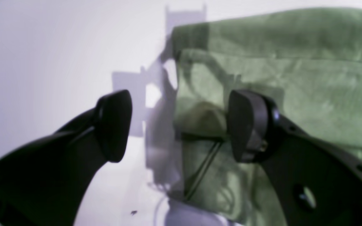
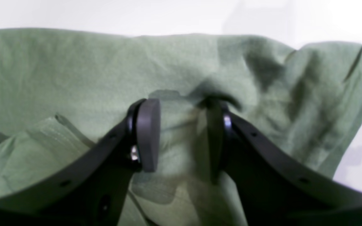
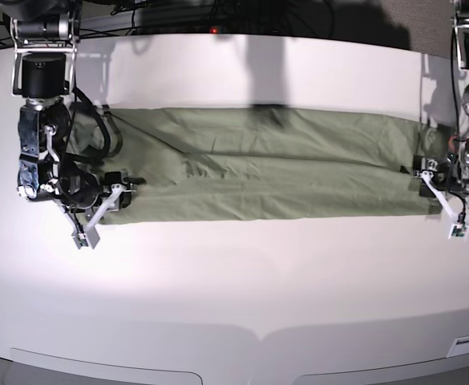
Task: Fold the T-shirt properly
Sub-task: 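Release the strip and reposition both grippers on its ends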
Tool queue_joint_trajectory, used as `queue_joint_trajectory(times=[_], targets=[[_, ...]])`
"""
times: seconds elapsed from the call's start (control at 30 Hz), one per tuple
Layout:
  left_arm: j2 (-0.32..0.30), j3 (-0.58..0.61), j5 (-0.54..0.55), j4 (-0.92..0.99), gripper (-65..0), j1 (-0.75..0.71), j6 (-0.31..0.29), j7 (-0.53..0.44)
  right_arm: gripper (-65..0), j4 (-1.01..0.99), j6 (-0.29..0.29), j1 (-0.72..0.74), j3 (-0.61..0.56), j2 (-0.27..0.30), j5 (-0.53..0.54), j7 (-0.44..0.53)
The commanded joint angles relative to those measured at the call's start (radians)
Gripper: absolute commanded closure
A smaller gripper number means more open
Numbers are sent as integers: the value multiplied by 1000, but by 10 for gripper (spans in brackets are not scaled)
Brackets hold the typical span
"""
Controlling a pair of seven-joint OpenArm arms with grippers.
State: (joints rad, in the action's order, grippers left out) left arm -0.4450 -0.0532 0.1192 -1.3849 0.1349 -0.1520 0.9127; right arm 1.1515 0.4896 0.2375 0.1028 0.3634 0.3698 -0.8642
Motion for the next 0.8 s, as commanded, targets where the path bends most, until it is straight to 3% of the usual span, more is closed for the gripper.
queue_joint_trajectory(times=[0.0, 0.1, 0.27, 0.43, 0.53, 0.77], targets=[[-16, -6, -5, -16, -450, 29, 7, -6, -253, 4, -11, 11, 3, 16, -20, -18], [-25, -6, -13, -16, -450, 32, 0, -13, -253, 4, -11, 9, 3, 16, -20, -19], [-27, -6, -66, -14, -450, 13, -36, -137, -253, 4, -11, 10, 3, 16, -19, -18], [-23, -6, 58, -14, -450, 41, -68, -137, -253, 4, -11, 9, 3, 16, -19, -24], [-21, -5, 38, -14, -450, 45, -103, -137, -253, 4, -10, 9, 3, 16, -19, -37], [-20, -5, 42, -14, -450, 17, -102, -133, -253, 4, -10, 9, 3, 16, -19, -53]])
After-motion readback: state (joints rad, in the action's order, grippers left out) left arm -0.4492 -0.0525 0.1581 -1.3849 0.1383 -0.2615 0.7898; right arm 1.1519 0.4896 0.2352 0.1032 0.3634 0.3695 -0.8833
